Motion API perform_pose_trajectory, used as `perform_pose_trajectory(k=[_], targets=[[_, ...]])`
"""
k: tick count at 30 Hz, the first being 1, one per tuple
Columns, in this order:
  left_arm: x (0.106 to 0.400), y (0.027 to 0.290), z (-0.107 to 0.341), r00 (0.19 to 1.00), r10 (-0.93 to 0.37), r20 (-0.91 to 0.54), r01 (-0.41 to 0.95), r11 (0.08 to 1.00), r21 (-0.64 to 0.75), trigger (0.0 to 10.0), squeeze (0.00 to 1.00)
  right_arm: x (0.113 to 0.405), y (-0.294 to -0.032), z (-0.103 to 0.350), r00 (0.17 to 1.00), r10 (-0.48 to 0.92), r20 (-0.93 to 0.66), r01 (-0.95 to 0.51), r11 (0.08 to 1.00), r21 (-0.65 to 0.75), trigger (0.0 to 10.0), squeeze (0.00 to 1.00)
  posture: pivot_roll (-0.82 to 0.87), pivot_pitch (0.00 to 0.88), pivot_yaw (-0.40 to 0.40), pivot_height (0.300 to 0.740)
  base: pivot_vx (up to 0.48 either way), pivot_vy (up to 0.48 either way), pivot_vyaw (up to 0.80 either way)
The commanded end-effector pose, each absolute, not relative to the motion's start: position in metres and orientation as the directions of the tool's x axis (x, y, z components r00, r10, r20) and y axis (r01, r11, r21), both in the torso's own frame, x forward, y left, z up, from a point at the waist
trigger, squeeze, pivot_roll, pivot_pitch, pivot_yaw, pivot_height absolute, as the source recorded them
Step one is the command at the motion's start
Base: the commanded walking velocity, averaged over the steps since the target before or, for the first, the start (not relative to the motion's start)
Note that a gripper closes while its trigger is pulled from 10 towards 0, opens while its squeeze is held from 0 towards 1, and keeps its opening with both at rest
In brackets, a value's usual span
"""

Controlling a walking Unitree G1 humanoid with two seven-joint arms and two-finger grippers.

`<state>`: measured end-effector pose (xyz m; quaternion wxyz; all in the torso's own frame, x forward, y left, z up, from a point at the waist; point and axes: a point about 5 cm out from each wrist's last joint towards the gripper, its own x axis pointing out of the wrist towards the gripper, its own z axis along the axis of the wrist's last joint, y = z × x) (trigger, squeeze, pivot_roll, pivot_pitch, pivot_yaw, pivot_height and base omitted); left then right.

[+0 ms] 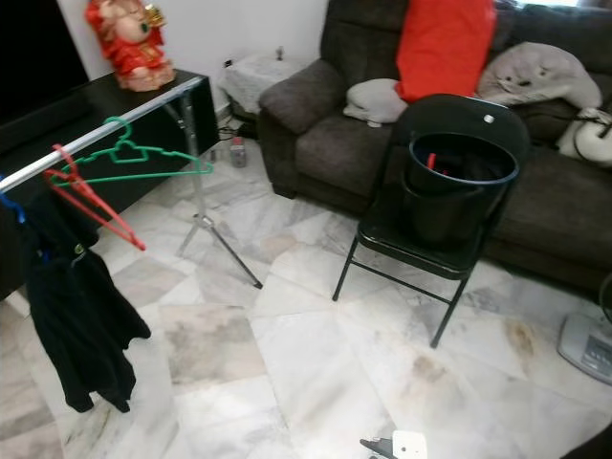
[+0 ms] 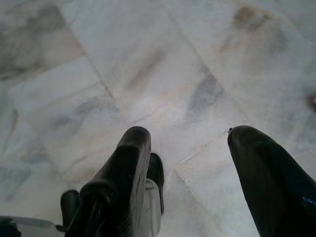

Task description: Hang hanger

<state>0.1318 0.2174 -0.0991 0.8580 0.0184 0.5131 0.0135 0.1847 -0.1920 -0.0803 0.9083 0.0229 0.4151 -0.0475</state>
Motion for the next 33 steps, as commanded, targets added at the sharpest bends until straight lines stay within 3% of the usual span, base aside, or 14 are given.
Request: perform_pose_trajectory(k=[1, 10, 30, 33], targets=[[0.1269, 0.2190, -0.1007, 0.449, 0.042, -0.893, 0.007, 0.999, 0.050, 10.0, 0.00, 0.1826, -0.1916, -0.0814, 0.647, -0.080, -0.759, 0.139, 0.990, 0.014, 10.0, 0.00, 0.02, 0.086, 0.027, 0.740, 0.000, 0.000, -0.80], [0.1272, 0.2237, -0.0995, 0.454, 0.054, -0.889, 0.011, 0.998, 0.066, 10.0, 0.00, 0.1771, -0.1866, -0.0846, 0.637, -0.084, -0.766, 0.147, 0.989, 0.014, 10.0, 0.00, 0.03, 0.031, 0.043, 0.740, 0.029, 0.000, -0.78], [0.1273, 0.2238, -0.0994, 0.454, 0.042, -0.890, 0.020, 0.998, 0.057, 10.0, 0.00, 0.1768, -0.1857, -0.0847, 0.639, -0.093, -0.764, 0.158, 0.987, 0.012, 10.0, 0.00, 0.03, 0.000, 0.051, 0.740, 0.309, 0.000, 0.00], [0.1272, 0.2239, -0.0994, 0.455, 0.040, -0.890, 0.023, 0.998, 0.056, 10.0, 0.00, 0.1768, -0.1850, -0.0849, 0.635, -0.092, -0.767, 0.163, 0.986, 0.017, 10.0, 0.00, 0.03, 0.000, 0.051, 0.740, 0.334, 0.000, -0.70]])
